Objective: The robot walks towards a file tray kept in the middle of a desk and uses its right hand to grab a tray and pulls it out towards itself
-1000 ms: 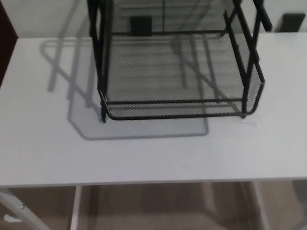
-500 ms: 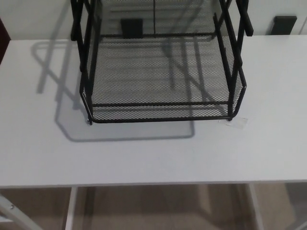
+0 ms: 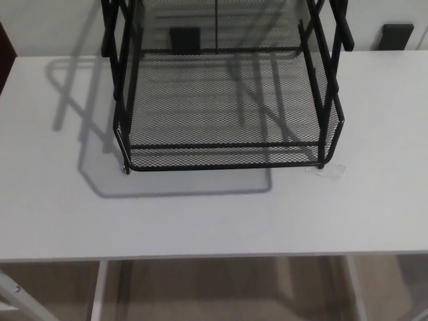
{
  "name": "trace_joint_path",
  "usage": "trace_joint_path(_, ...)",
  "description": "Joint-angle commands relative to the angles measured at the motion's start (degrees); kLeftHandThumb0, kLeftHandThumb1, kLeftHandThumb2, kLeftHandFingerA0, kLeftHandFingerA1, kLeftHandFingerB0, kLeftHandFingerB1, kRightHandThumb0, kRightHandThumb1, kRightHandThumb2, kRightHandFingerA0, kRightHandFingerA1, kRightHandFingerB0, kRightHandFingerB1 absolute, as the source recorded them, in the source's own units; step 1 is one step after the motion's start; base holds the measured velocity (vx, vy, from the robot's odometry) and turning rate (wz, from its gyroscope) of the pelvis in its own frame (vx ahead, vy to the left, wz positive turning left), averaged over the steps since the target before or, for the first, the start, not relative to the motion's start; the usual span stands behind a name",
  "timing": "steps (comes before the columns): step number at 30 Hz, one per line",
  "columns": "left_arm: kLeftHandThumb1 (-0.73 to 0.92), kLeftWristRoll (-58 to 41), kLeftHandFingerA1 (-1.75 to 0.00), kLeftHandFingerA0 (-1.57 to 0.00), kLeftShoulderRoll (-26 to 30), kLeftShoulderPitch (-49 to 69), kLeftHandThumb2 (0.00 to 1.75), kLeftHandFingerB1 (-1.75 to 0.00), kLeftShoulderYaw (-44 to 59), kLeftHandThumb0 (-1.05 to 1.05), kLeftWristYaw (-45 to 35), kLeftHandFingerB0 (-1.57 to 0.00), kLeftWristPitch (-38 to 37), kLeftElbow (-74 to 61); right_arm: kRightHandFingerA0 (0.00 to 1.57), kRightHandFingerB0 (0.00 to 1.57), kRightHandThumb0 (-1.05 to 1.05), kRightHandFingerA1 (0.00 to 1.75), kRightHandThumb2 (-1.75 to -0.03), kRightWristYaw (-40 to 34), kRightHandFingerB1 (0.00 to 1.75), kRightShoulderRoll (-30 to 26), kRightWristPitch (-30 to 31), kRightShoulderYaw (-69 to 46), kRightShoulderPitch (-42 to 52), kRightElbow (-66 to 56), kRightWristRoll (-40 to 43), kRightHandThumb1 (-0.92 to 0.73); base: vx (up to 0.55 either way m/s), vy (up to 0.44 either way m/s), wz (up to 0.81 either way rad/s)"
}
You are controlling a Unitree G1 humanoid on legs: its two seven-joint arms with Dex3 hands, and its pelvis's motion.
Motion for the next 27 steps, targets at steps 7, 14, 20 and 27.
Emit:
trace_joint_path(7,0.52,-1.81,-0.49,-0.29,2.03,-1.54,0.63,-0.36,1.71,-0.31,-3.11,-0.15,2.31,-2.75,0.34,0.26,-0.46,0.43,-0.62,-12.10,0.37,1.66,-15.72,-38.56,-2.29,-60.63,6.56,-0.72,0.00,0.000,0.00)
trace_joint_path(14,0.52,-1.62,-0.50,-0.30,2.01,-1.40,0.63,-0.36,1.73,-0.31,-3.10,-0.16,3.89,-4.37,0.16,0.09,-0.65,0.45,-0.83,-1.56,0.41,-1.56,-2.23,-22.04,-22.22,-68.31,-17.17,-0.52,0.00,0.000,0.00)
trace_joint_path(20,0.53,-1.56,-0.51,-0.31,2.45,-0.76,0.62,-0.36,1.52,-0.30,-3.97,-0.14,3.71,-5.41,0.00,0.00,-0.89,0.27,-0.67,14.62,0.00,0.12,2.84,-3.06,-37.59,-60.02,-41.49,-0.47,0.00,0.000,0.00)
trace_joint_path(27,0.53,-1.16,-0.49,-0.29,2.48,-1.57,0.63,-0.36,0.99,-0.32,-4.17,-0.14,2.60,-2.78,0.00,0.00,-0.69,0.00,-0.49,12.09,0.00,3.16,8.02,10.14,-44.38,-43.27,-62.46,-0.56,0.00,0.000,0.00)
